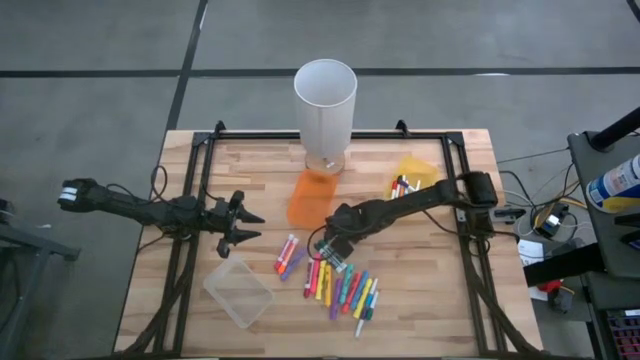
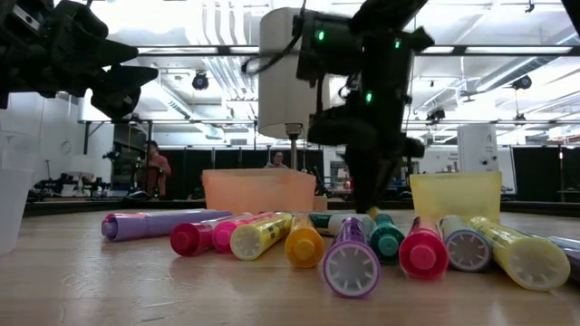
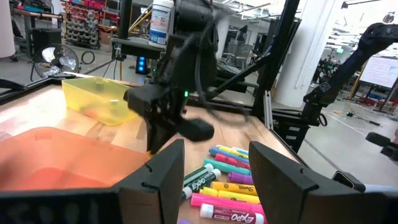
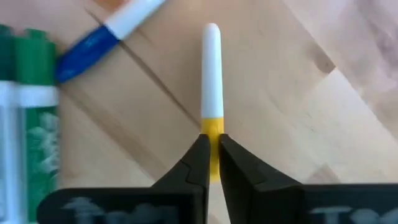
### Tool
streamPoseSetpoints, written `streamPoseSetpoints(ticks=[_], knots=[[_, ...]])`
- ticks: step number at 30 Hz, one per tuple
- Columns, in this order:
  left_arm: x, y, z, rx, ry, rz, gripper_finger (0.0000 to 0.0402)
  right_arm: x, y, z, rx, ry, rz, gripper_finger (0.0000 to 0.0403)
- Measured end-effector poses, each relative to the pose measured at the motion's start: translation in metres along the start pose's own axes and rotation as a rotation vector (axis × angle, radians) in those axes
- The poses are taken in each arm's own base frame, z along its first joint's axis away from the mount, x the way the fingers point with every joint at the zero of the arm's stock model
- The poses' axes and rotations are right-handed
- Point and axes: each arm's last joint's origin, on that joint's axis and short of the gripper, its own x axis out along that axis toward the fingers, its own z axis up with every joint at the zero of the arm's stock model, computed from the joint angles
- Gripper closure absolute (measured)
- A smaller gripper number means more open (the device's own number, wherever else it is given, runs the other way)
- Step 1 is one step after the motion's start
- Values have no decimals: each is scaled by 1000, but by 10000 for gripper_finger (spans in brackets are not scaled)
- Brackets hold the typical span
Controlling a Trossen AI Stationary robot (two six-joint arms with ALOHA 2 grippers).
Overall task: Pick & Place Markers
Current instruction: Put the small yellow marker pen into the yellow bin
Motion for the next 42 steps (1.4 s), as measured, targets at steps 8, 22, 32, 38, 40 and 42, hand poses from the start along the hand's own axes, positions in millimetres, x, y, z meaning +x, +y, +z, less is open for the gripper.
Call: streamPoseSetpoints(ticks=[8, 22, 32, 38, 40, 42], knots=[[0, 0, 0, 0, 0, 0, 227, -31, -6, -5, 3, -52, -21, 396], [0, 0, 0, 0, 0, 0, 227, -51, -22, -15, 7, -26, -133, 395], [0, 0, 0, 0, 0, 0, 227, -62, -39, -27, 12, 59, -294, 394], [0, 0, 0, 0, 0, 0, 227, -78, -51, -32, 18, 72, -354, 394], [0, 0, 0, 0, 0, 0, 227, -86, -57, -35, 25, 68, -378, 394], [0, 0, 0, 0, 0, 0, 227, -95, -63, -37, 47, 57, -411, 394]])
